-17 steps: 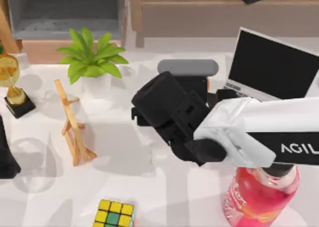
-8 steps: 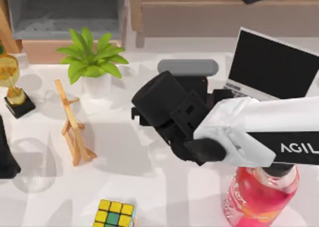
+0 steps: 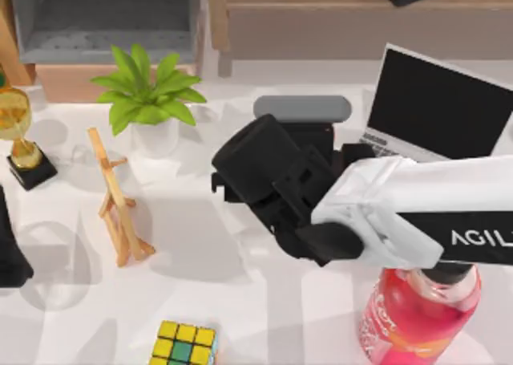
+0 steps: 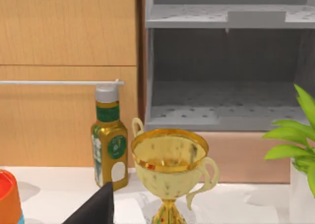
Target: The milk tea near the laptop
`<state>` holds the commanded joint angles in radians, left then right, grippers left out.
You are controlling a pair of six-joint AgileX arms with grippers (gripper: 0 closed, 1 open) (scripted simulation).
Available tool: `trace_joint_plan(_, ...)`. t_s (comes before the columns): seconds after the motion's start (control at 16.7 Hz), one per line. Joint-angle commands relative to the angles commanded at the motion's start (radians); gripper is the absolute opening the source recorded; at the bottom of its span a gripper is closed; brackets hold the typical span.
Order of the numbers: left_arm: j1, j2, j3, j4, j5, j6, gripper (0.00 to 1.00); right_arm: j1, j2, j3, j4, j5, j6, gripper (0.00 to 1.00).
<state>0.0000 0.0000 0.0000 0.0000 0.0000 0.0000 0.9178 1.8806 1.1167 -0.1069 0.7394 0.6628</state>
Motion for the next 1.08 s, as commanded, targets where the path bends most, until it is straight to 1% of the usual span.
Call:
trace_joint_plan(0.72,0.0,0.0,0.0,0.0,0.0,0.0,1.0,-0.001,-0.025,0.023,-0.032,-0.001,-0.002,0.0)
trace_joint_plan(0.9,0.0,0.0,0.0,0.0,0.0,0.0,1.0,-0.034,-0.077,0.032,-0.02,-0.014,-0.042,0.0)
trace_joint_plan(1.08,0.0,0.0,0.0,0.0,0.0,0.0,1.0,-0.1,-0.147,0.0,-0.016,-0.05,-0.112,0.0)
